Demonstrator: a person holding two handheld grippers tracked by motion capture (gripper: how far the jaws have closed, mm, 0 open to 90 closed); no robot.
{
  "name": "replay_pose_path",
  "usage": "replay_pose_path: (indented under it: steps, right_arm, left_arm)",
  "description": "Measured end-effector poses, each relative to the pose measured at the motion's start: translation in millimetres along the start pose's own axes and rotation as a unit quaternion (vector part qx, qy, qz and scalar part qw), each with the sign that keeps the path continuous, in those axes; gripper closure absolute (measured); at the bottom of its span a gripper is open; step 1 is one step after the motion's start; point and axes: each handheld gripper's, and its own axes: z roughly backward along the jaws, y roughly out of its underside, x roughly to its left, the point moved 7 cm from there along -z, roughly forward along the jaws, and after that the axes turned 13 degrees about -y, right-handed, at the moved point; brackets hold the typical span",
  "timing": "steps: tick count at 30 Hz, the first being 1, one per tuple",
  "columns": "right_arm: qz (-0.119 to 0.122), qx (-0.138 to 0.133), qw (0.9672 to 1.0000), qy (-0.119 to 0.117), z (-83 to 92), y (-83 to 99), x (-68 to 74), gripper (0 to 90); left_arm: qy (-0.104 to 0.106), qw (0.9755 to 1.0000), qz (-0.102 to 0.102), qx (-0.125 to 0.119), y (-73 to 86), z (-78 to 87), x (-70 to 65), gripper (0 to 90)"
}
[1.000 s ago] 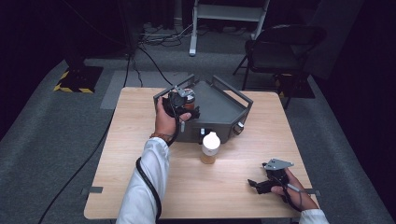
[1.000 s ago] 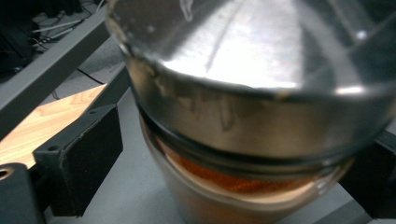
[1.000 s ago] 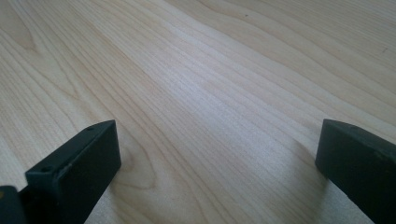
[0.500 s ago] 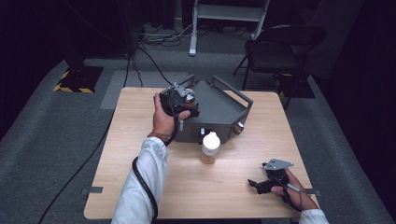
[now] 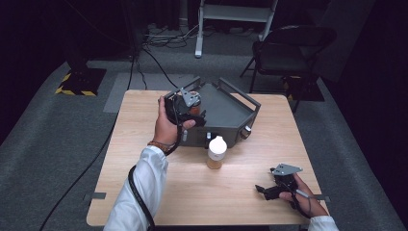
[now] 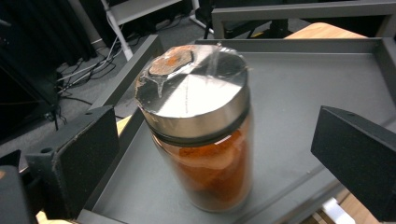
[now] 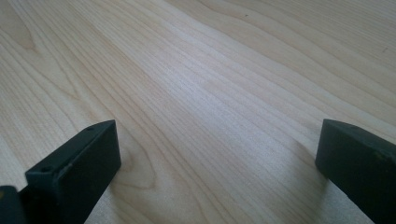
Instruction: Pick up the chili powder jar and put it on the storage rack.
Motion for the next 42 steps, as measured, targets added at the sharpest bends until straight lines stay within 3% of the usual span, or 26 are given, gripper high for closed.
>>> replay_pose_path:
  steps: [10, 23, 24, 26, 27, 35, 42]
  right_arm:
    - [0.0, 0.0, 1.0, 0.0, 0.0, 0.0, 0.0, 0.0]
    - [0.0, 0.0, 1.0, 0.0, 0.0, 0.0, 0.0, 0.0]
    - [0.0, 0.0, 1.0, 0.0, 0.0, 0.0, 0.0, 0.0]
    - [0.0, 0.0, 1.0, 0.0, 0.0, 0.0, 0.0, 0.0]
    - [0.0, 0.0, 1.0, 0.0, 0.0, 0.0, 0.0, 0.0]
    - [0.0, 0.0, 1.0, 0.0, 0.0, 0.0, 0.0, 0.0]
    - [0.0, 0.0, 1.0, 0.0, 0.0, 0.0, 0.0, 0.0]
  left_arm:
    - [0.007, 0.9991, -0.039, -0.015, 8.0, 14.5, -7.1, 0.9]
    - [0.006, 0.9968, -0.074, -0.03, 29.5, 31.7, -12.8, 0.9]
    - [0.0, 0.9962, -0.081, -0.031, 31.6, 32.9, -14.0, 0.9]
    - [-0.032, 0.9937, -0.099, -0.041, 38.2, 35.8, -20.5, 0.9]
    - [-0.035, 0.9933, -0.103, -0.04, 40.5, 36.3, -21.4, 0.9]
    - [-0.032, 0.9905, -0.129, -0.034, 58.9, 39.2, -28.2, 0.9]
    - [-0.019, 0.9904, -0.134, -0.03, 74.0, 42.1, -30.9, 0.9]
